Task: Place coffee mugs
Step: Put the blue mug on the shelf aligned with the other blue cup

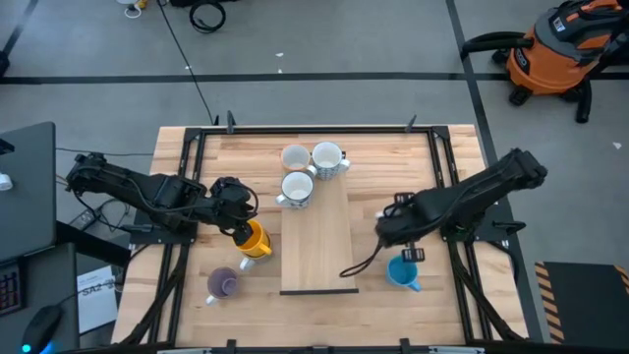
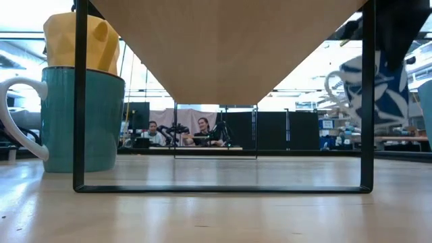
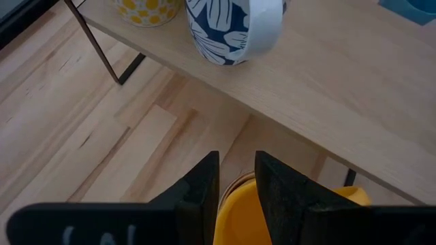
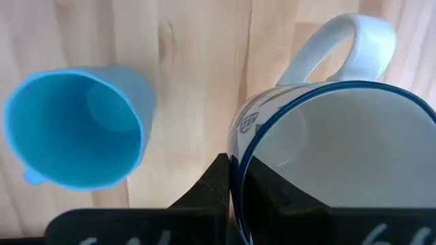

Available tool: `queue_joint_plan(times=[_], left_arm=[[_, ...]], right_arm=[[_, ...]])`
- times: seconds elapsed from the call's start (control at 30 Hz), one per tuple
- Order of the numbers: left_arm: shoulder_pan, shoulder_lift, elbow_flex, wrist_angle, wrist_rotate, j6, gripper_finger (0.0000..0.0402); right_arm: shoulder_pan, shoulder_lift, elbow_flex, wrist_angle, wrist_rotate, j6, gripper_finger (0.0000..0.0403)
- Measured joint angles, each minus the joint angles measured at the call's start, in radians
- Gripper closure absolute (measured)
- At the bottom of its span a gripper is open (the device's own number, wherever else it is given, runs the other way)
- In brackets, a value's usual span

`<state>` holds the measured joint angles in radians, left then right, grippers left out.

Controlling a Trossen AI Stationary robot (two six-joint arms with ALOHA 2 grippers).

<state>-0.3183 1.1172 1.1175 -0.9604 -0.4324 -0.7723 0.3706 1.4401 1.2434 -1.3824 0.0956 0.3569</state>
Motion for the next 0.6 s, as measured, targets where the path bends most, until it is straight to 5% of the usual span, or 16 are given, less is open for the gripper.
queue_joint_plan(times=[0.3,0.6], left_arm=[[0.0,0.0,0.0,0.0,0.0,0.0,0.0301],[0.0,0.0,0.0,0.0,0.0,0.0,0.0301]], right_arm=[[-0.027,-0.139,0.048,0.004,0.002,-0.098,0.0372],[-0.061,-0.08,0.402,0.011,0.125,-0.354,0.0372]])
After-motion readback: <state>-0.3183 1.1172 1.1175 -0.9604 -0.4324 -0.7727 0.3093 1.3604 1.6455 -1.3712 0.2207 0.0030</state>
